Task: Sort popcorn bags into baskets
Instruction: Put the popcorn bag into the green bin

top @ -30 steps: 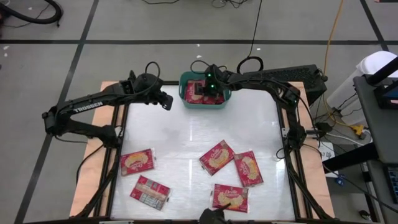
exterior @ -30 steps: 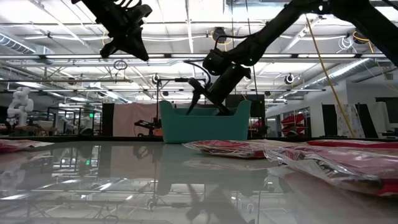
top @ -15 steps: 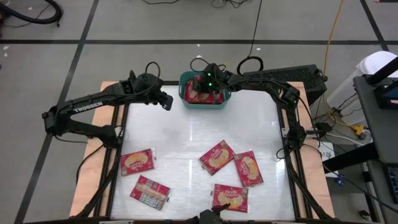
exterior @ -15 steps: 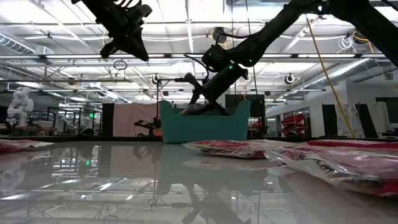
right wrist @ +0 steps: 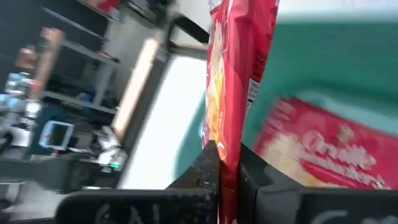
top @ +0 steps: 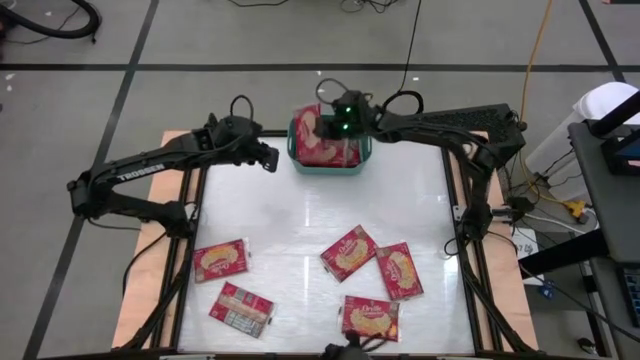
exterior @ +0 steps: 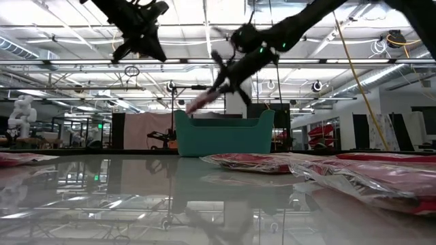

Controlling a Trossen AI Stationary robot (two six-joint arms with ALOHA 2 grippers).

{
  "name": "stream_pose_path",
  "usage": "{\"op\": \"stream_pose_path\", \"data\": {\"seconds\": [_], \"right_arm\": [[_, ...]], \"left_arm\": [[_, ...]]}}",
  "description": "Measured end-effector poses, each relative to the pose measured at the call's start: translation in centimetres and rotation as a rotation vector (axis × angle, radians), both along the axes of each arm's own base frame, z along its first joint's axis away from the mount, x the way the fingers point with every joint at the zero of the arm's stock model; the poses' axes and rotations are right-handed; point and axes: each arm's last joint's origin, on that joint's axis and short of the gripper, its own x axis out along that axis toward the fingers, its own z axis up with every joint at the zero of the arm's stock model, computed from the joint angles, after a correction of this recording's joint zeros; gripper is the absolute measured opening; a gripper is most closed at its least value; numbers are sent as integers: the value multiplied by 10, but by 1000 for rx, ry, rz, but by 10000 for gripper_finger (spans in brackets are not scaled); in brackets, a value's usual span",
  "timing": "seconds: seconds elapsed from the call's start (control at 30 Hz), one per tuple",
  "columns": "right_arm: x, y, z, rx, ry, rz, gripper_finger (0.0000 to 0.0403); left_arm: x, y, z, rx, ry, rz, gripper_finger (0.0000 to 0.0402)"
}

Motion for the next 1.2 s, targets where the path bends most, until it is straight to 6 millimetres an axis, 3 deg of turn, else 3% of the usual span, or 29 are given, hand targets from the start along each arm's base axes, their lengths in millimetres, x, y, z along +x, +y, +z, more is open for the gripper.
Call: {"op": "stream_pose_path", "data": {"seconds": [0.23,0.37,0.57,0.77,0.93,1.2], "right_arm": [[-38,27,68,-99,-95,-98,5],[-71,54,88,-130,-193,-254,4],[-103,91,80,-108,-520,-474,4],[-106,114,59,-92,-703,-597,4],[-100,127,61,-127,-786,-643,4],[-97,134,60,-136,-764,-646,4]], "left_arm": [[12,9,30,135,-322,34,35],[13,17,47,125,-539,105,89],[15,31,49,-24,-709,214,214],[55,43,32,-201,-863,107,296],[82,47,8,-262,-863,117,311],[105,49,-6,-204,-969,104,275]]}}
